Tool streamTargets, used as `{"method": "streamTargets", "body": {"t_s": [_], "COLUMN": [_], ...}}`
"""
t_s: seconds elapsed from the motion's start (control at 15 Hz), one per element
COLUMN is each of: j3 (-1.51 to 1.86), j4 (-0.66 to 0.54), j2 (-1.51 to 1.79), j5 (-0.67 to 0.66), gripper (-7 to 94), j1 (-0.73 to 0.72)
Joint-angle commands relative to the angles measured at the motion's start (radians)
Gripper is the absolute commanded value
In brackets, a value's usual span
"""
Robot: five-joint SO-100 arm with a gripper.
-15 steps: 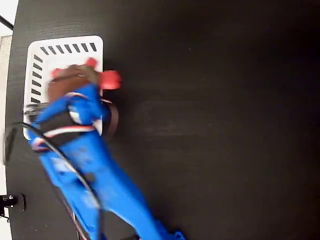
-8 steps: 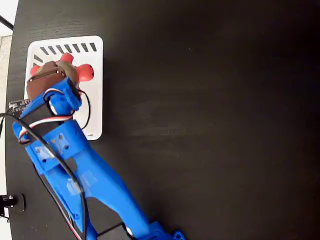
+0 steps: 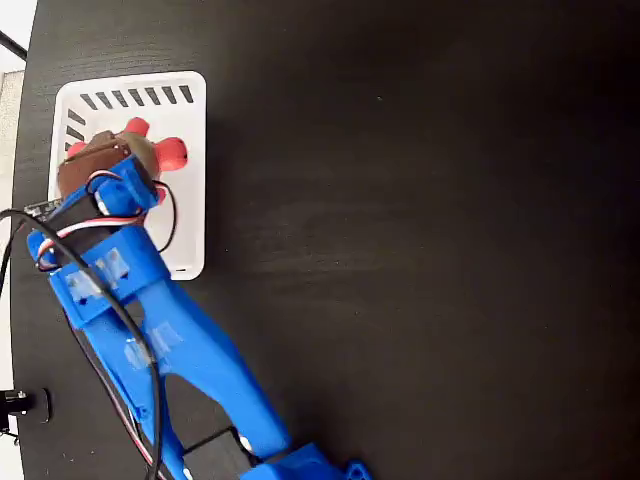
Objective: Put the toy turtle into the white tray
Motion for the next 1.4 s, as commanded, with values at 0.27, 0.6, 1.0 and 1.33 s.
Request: {"method": "streamTargets", "body": {"t_s": [0.27, 0.6, 1.0, 1.33], "j3": [-0.067, -0.067, -0.063, -0.095], "j4": [-0.008, -0.008, 0.002, 0.038], "j2": [0.009, 0.002, 0.002, 0.095], "j5": [0.008, 0.011, 0.021, 0.026], "gripper": [8, 50, 50, 22], "j1": [-0.018, -0.028, -0.035, -0.020]}}
